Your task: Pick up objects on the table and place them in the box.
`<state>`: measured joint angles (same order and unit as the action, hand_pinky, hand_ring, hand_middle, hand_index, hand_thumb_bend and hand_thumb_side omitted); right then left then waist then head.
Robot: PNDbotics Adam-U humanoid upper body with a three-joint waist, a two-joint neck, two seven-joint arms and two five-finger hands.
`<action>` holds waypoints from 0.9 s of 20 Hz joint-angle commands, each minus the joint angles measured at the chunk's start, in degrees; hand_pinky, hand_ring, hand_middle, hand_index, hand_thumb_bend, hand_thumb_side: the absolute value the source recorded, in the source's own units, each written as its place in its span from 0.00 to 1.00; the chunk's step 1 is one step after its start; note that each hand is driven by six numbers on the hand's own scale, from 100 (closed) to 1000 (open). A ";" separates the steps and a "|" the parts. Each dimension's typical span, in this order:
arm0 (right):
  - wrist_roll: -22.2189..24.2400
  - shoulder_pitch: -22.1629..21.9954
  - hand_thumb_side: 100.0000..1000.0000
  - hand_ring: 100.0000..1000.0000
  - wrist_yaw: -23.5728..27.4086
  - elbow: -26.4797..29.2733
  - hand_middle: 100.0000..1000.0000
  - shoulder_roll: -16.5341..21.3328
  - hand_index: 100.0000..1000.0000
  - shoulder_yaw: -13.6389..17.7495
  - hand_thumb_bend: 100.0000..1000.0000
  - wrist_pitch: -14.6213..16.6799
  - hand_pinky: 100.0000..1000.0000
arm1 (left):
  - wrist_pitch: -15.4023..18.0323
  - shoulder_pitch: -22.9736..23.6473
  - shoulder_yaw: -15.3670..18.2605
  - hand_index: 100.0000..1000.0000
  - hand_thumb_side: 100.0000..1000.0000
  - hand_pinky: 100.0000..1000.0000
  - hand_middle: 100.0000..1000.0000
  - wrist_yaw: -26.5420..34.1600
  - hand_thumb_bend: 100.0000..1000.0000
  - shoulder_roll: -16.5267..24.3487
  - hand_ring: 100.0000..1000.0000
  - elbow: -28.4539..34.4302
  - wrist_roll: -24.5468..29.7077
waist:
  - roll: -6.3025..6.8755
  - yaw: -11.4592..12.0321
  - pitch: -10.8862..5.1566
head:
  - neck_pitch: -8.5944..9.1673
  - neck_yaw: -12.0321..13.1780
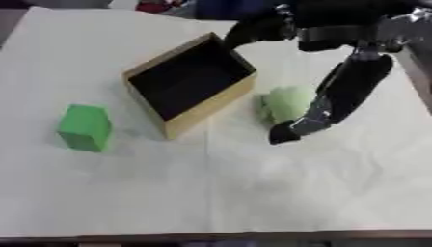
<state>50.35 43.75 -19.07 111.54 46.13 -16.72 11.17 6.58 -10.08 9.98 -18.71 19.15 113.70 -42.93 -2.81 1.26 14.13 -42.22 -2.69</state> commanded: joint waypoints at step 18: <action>-4.23 -7.84 0.58 0.99 -16.14 -7.61 0.93 -0.69 0.97 0.72 0.53 -1.02 0.97 | 0.12 -0.85 0.12 0.77 1.00 0.50 0.51 -0.19 0.24 0.50 0.55 0.90 0.10 | 0.03 0.67 -0.31 | 1.57 -0.14</action>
<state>46.70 35.38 -34.17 103.83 44.18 -17.20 10.40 6.66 -10.40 9.81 -18.71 19.10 113.70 -42.83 -2.94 1.96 14.55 -41.26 -2.89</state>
